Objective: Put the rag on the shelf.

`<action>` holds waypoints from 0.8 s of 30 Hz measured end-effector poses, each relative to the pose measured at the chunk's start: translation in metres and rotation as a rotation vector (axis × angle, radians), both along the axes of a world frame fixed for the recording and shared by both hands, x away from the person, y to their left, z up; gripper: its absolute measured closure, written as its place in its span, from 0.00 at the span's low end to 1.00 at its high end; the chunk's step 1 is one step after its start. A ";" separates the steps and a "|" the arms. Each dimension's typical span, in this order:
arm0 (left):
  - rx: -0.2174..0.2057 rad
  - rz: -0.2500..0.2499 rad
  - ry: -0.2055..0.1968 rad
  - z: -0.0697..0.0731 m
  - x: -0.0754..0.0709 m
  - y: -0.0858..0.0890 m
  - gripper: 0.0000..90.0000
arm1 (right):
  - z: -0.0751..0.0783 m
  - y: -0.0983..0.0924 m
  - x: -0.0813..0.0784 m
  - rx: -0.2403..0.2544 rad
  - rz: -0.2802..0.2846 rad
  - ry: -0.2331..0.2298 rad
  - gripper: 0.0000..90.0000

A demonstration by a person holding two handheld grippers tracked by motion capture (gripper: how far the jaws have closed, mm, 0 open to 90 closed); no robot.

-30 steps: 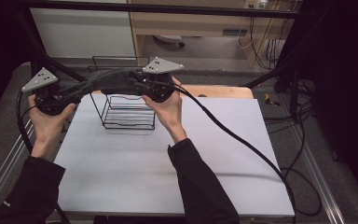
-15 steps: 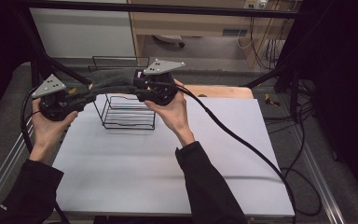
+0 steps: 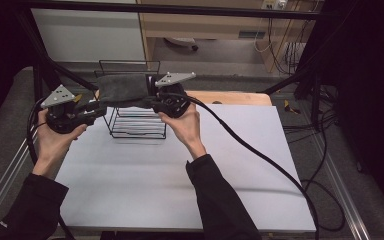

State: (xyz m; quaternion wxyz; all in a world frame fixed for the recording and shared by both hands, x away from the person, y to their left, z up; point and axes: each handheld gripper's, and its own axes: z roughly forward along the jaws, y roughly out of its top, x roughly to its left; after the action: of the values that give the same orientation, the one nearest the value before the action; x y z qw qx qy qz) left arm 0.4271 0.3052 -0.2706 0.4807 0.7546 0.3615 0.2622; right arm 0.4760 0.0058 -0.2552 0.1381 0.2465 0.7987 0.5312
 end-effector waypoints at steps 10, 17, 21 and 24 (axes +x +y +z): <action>-0.012 0.042 0.056 -0.011 -0.002 0.000 0.45 | -0.025 0.005 0.009 -0.012 -0.024 -0.012 0.92; -0.012 0.061 0.111 -0.027 -0.002 -0.002 0.31 | -0.034 0.009 0.012 -0.022 -0.034 -0.030 0.86; -0.017 0.062 0.135 -0.036 -0.004 -0.002 0.25 | -0.030 0.007 0.008 -0.006 -0.018 -0.029 0.79; -0.014 0.055 0.144 -0.041 -0.005 -0.004 0.22 | -0.024 0.005 0.000 0.015 0.001 -0.028 0.71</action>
State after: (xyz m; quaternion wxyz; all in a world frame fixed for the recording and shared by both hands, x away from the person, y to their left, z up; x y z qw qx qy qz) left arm 0.4218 0.3013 -0.3119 0.4515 0.7578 0.4176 0.2179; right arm 0.4763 0.0110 -0.2794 0.1473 0.2397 0.7927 0.5408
